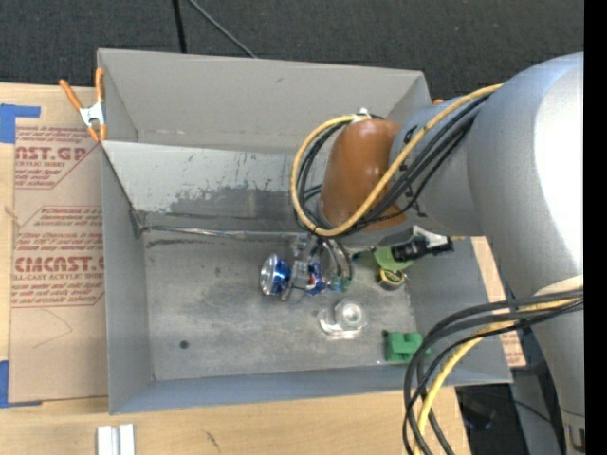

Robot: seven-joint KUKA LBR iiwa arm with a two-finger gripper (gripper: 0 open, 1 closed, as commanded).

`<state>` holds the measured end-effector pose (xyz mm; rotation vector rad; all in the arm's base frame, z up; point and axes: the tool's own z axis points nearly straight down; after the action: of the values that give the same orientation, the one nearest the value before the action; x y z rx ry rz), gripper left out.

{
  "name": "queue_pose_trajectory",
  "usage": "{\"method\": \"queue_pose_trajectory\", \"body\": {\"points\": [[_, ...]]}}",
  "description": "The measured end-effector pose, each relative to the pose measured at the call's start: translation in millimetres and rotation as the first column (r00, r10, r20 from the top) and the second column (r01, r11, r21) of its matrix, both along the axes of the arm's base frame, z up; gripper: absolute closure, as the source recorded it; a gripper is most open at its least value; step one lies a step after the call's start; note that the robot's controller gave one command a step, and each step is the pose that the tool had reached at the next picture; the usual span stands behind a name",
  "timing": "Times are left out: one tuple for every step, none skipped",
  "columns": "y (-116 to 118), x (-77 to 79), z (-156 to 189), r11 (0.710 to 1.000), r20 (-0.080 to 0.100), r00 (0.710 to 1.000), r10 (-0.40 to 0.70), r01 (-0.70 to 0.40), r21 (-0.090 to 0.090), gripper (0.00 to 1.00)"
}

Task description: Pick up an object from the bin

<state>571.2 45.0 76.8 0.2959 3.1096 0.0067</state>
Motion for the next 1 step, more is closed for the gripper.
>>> {"method": "queue_pose_trajectory", "body": {"points": [[-8.6, -29.7, 106.2, 0.998, -0.01, 0.998, 0.056, -0.056, -0.003, 1.0]]}}
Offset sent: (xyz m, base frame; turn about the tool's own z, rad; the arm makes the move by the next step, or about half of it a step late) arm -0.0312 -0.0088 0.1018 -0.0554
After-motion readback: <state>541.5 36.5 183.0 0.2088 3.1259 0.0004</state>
